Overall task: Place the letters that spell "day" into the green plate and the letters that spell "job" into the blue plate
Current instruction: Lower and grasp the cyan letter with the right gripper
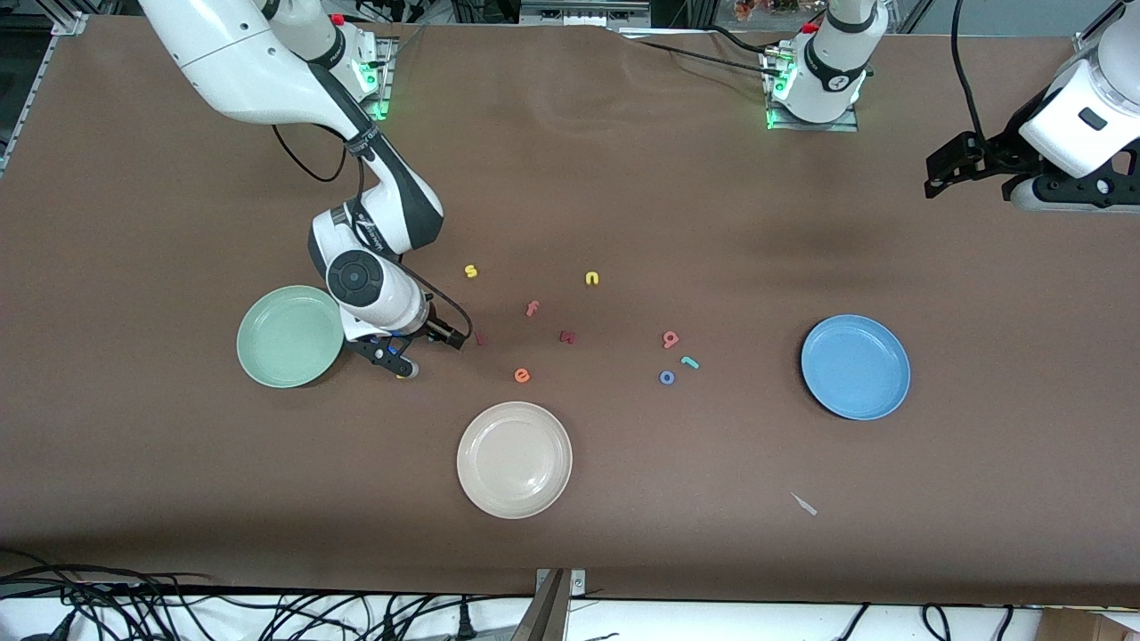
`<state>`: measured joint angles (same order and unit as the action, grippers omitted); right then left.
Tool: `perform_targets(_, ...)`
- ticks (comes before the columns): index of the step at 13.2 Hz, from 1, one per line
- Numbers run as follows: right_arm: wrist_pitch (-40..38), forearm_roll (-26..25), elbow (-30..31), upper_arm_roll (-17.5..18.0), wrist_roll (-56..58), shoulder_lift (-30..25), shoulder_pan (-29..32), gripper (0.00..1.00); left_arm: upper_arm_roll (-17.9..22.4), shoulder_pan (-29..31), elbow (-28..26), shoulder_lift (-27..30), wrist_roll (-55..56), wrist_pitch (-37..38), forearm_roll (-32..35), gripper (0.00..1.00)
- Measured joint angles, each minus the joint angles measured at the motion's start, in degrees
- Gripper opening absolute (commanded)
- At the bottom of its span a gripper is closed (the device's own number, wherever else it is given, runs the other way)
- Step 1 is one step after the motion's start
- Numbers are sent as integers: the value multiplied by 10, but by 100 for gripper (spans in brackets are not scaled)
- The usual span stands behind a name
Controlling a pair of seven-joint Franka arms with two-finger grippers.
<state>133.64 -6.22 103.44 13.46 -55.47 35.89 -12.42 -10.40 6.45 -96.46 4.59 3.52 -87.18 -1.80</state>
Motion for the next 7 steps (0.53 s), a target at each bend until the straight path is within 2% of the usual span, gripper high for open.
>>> perform_targets(7, 8, -11, 0, 0, -2, 11, 0, 80, 2, 0, 0, 0, 2, 0, 0, 100)
